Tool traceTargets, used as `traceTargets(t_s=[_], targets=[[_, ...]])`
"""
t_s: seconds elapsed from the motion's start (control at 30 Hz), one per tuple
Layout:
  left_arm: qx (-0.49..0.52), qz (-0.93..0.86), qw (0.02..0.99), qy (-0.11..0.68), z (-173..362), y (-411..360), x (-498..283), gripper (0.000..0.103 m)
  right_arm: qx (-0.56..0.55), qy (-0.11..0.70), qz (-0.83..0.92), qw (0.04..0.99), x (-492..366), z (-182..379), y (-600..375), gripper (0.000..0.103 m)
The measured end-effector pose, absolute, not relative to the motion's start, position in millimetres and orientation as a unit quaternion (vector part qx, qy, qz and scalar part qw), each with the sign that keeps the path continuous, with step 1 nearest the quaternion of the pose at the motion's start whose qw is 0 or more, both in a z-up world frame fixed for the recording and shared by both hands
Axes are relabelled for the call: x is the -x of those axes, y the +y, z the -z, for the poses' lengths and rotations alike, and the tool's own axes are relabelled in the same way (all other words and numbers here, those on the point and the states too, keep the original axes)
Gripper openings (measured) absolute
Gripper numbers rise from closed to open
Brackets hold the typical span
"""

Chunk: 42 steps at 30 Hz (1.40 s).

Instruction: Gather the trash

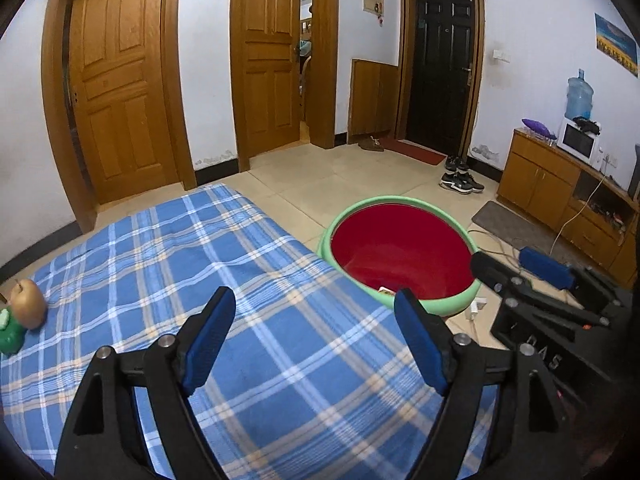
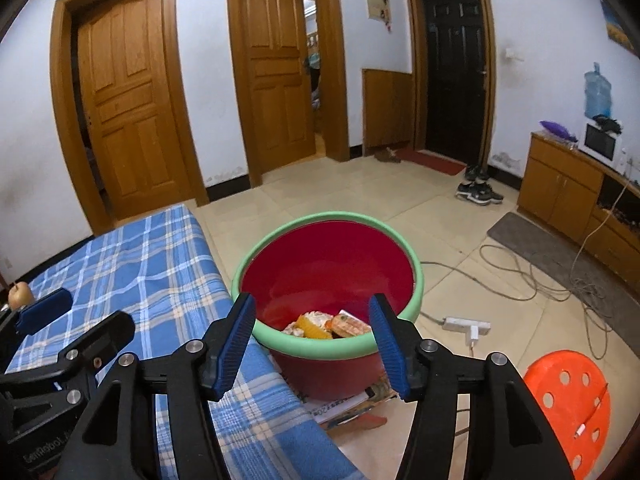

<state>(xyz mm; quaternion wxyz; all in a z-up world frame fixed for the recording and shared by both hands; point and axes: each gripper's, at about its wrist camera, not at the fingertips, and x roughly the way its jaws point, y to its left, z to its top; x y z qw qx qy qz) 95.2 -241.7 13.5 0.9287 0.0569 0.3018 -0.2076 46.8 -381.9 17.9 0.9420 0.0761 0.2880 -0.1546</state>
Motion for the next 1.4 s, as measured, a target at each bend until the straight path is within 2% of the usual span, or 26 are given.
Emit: traceTargets(t_s=[0.13, 0.27, 1.4], targets=[[-0.056, 0.214, 0.93, 0.294, -13, -239, -88, 0.082, -0.075, 0.29, 0.163, 0.94, -45, -15, -379, 0.06], [-0.054, 0.206, 0.93, 0.3, -12, -237, -88, 0.097, -0.078, 0.294, 0.167, 0.938, -43, -14, -380, 0.06], [-0.053, 0.197, 0.933, 0.296, -22, -232, -70, 0.097, -0.071, 0.283, 0.155, 0.944, -27, -23, -366, 0.06]])
